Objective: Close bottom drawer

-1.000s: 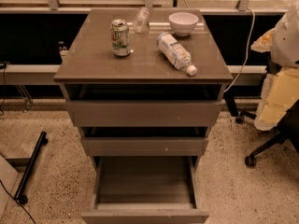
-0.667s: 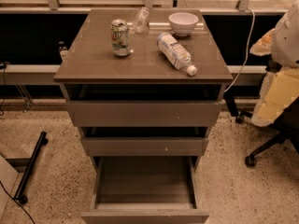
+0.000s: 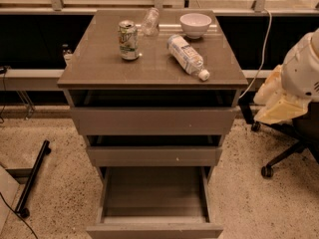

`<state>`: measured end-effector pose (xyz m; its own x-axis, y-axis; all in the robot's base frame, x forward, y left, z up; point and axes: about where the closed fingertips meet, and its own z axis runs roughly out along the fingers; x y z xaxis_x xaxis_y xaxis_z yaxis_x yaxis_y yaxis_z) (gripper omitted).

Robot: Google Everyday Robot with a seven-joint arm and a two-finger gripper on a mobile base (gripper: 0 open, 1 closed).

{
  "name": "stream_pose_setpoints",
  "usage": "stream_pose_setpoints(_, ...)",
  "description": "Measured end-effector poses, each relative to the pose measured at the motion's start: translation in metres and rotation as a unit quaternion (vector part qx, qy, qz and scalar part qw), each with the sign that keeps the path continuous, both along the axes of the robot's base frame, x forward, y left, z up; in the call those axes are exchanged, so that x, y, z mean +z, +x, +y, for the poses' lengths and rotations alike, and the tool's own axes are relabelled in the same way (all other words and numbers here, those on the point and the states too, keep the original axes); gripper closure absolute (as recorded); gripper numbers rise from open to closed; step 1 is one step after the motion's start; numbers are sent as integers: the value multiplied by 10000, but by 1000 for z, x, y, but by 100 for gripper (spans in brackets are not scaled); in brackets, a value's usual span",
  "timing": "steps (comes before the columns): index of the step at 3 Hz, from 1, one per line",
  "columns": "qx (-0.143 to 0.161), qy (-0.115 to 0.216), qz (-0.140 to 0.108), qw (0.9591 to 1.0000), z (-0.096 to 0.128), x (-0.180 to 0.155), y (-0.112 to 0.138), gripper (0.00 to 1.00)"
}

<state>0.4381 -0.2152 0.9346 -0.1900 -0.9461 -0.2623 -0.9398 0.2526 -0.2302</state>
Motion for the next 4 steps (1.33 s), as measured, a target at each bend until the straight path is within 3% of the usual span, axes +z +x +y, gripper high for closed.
stream_pose_setpoints(1,21,286,31,9996,-3,-41,3,83)
stream_pose_setpoints(2,-10,284,-82,9996,-3,-39,6,100)
stream_pose_setpoints(3,-5,275,-72,9996,-3,-38,6,100)
stream_pose_setpoints(4,-55,326,122,9994,4,-55,-1,100)
